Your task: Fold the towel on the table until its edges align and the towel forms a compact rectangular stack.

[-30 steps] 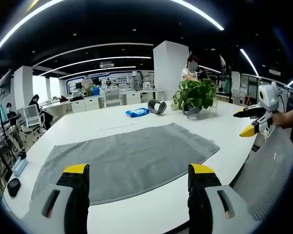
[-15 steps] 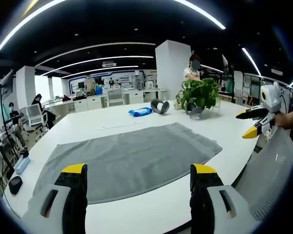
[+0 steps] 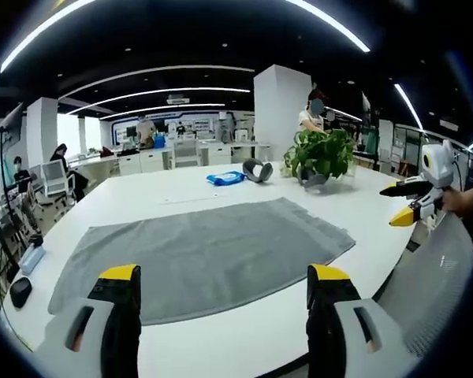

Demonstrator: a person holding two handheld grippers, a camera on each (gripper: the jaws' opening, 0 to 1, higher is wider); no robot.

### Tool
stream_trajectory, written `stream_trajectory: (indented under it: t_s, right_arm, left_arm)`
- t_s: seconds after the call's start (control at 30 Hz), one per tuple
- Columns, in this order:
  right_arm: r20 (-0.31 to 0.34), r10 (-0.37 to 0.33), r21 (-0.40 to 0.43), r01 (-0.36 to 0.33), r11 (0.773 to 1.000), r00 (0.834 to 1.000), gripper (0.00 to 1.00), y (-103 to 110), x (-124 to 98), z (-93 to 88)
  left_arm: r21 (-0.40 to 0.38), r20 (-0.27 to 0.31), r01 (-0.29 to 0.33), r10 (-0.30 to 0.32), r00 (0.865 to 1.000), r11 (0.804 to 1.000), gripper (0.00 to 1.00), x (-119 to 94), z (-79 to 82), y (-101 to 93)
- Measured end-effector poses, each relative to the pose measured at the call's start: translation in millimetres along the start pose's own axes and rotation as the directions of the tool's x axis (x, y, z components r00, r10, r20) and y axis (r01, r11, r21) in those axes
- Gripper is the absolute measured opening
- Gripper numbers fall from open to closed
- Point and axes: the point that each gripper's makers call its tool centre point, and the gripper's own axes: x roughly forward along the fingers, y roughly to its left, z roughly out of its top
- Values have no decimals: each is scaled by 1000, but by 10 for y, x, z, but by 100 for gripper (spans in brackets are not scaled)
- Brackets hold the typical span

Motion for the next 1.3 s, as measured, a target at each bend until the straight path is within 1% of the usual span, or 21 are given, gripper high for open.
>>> stream_trajectory:
  t_s: [0.1, 0.17, 0.27, 0.37, 0.47, 0.57, 0.67, 0.83, 0.9, 0.97, 1.07, 1.1, 1.17, 1.2, 1.27, 1.3]
  right_arm:
    - [-15, 6, -18, -7, 1000, 1000, 70, 24, 10, -22]
    - [-22, 10, -25, -10, 1000, 1000, 70, 33, 15, -33]
    - [-26, 20, -24, -21, 999, 999, 69, 50, 18, -42]
    - [-37, 26, -31, -27, 999, 999, 68, 62, 21, -59]
    - [-48, 16, -35, -18, 999, 999, 65, 41, 18, -78]
    - [-44, 30, -20, -31, 999, 999, 64, 58, 23, -78]
    - [-55, 39, -30, -41, 999, 998, 63, 80, 29, -97]
    - [-63, 46, -28, -48, 998, 997, 57, 89, 28, -113]
    - [-62, 71, -7, -71, 997, 996, 55, 128, 29, -117]
    - [-41, 98, -1, -98, 995, 994, 55, 180, 32, -81]
    - [-68, 108, -14, -110, 994, 992, 49, 200, 31, -118]
    - [-68, 126, 11, -126, 992, 990, 48, 211, 32, -127]
    - [-45, 164, 77, -160, 984, 985, 47, 250, 37, -99]
    - [-48, 189, 114, -183, 977, 981, 46, 269, 38, -93]
    - [-49, 188, 88, -183, 979, 981, 41, 250, 38, -71]
    - [-80, 195, -10, -196, 981, 978, 37, 211, 56, -92]
  left_arm:
    - [-21, -4, 10, -10, 1000, 1000, 88, 3, -12, -9]
    - [-9, -11, 19, -19, 1000, 1000, 87, 7, -22, -32]
    - [11, -11, 13, -13, 1000, 1000, 87, 5, -18, -34]
    - [0, -17, 10, -10, 1000, 1000, 86, 6, -31, -22]
    - [3, -21, 25, -25, 999, 1000, 86, 12, -36, -54]
    - [10, -21, 24, -23, 1000, 1000, 86, 11, -33, -55]
    - [-8, -22, 19, -19, 1000, 1000, 85, 9, -40, -37]
    - [12, -31, 38, -37, 999, 999, 85, 15, -49, -82]
    - [-4, -32, 38, -38, 999, 999, 84, 15, -56, -73]
    - [-18, -35, 43, -43, 998, 999, 82, 16, -64, -75]
    - [-13, -40, 83, -83, 996, 996, 81, 26, -71, -150]
    - [-1, -35, 96, -96, 995, 995, 80, 30, -61, -175]
    - [0, -44, 94, -94, 995, 996, 79, 31, -71, -178]
    - [-2, -49, 96, -96, 994, 995, 78, 29, -75, -172]
    - [-6, -47, 106, -107, 993, 994, 74, 30, -57, -187]
    - [-3, -52, 115, -115, 992, 993, 73, 33, -59, -201]
